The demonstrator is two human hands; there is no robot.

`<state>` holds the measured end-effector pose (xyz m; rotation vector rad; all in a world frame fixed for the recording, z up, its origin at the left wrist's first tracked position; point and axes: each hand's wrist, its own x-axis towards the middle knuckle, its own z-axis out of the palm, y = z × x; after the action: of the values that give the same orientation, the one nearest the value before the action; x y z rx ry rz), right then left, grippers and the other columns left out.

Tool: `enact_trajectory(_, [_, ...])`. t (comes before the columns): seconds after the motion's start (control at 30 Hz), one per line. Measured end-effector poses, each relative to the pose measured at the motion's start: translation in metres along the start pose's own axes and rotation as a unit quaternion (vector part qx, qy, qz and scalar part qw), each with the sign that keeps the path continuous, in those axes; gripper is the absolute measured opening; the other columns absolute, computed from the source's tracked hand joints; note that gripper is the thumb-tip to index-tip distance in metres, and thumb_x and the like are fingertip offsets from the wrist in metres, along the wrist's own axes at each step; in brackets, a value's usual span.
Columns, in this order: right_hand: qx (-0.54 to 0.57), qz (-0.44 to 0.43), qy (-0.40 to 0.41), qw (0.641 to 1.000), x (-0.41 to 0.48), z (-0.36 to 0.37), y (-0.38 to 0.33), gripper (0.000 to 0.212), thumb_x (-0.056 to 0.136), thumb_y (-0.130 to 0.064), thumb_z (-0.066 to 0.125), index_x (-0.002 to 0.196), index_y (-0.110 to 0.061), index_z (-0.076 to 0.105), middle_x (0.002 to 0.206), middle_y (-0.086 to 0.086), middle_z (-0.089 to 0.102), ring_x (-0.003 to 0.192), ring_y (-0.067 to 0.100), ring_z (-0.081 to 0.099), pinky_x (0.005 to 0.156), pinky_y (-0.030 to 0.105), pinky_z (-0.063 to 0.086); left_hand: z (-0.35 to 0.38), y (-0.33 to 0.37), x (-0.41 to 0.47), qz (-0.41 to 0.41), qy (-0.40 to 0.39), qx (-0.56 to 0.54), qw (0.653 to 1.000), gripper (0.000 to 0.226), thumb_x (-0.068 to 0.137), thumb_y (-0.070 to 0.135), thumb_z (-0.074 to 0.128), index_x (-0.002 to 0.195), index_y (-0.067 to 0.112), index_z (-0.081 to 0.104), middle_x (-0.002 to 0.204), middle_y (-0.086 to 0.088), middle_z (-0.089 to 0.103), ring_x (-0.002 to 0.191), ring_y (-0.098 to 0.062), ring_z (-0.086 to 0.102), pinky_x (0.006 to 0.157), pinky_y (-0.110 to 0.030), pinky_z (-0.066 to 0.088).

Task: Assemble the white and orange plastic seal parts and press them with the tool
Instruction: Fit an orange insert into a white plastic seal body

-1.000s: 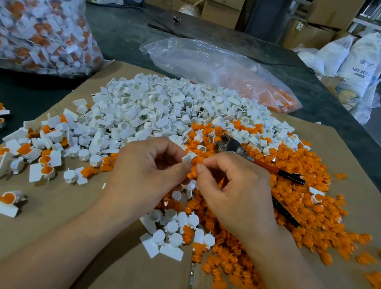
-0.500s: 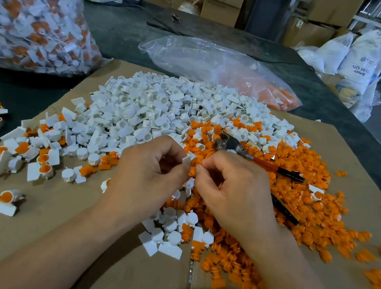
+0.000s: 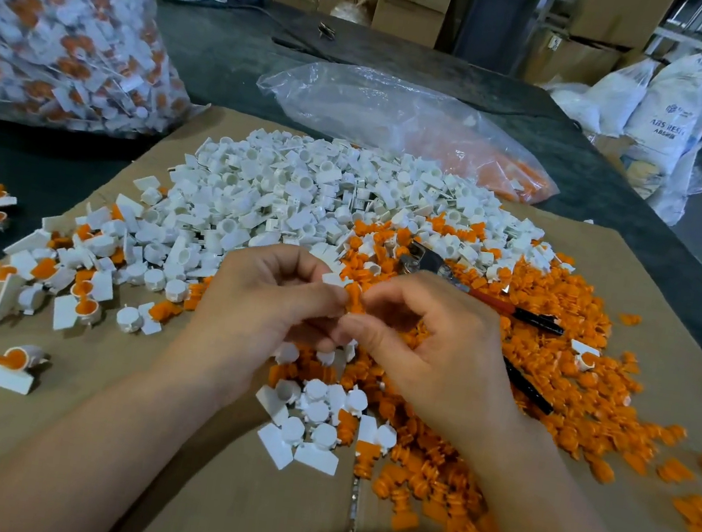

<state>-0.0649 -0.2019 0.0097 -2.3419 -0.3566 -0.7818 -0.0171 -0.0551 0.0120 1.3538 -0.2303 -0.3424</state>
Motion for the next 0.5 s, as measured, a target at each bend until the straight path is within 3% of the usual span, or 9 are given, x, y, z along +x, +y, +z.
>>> enact_trajectory(0.13, [0.057,0.022,-0.006,0.998,0.0002,-0.0018,0.0017,0.034,0.073,-0.023,0.07,0.106,-0.015,0.066,0.091,-0.013,0.06,0.088,0.003,0.058,0.076,0.016,0.047,-0.0021,0.0046,-0.0002,-0.039,-0.033,-0.035,0.998,0.008,0.051,0.01,0.067,0.048,0.012,0.06,0.047,-0.011,0.058,0.038,-0.017,0.059,0.036,-0.016,0.044])
enact_trajectory(0.27, [0.069,0.004,-0.002,0.998,0.0012,-0.0005,0.0011,0.03,0.074,-0.019,0.07,0.103,-0.02,0.064,0.095,-0.013,0.062,0.092,0.003,0.061,0.081,0.017,0.049,-0.0026,0.0033,0.0004,-0.048,-0.047,-0.021,0.998,0.008,0.051,0.009,0.067,0.046,0.014,0.063,0.048,-0.01,0.059,0.038,-0.016,0.058,0.035,-0.016,0.043])
enact_trajectory(0.5, [0.05,-0.021,-0.002,0.999,0.0013,-0.0005,0.0028,0.025,0.075,-0.016,0.069,0.098,-0.008,0.07,0.092,-0.005,0.066,0.09,0.006,0.062,0.079,0.021,0.051,-0.0038,0.0022,0.0025,-0.054,-0.072,-0.024,0.996,0.007,0.05,0.008,0.068,0.048,0.013,0.065,0.05,-0.012,0.061,0.039,-0.017,0.06,0.036,-0.016,0.044])
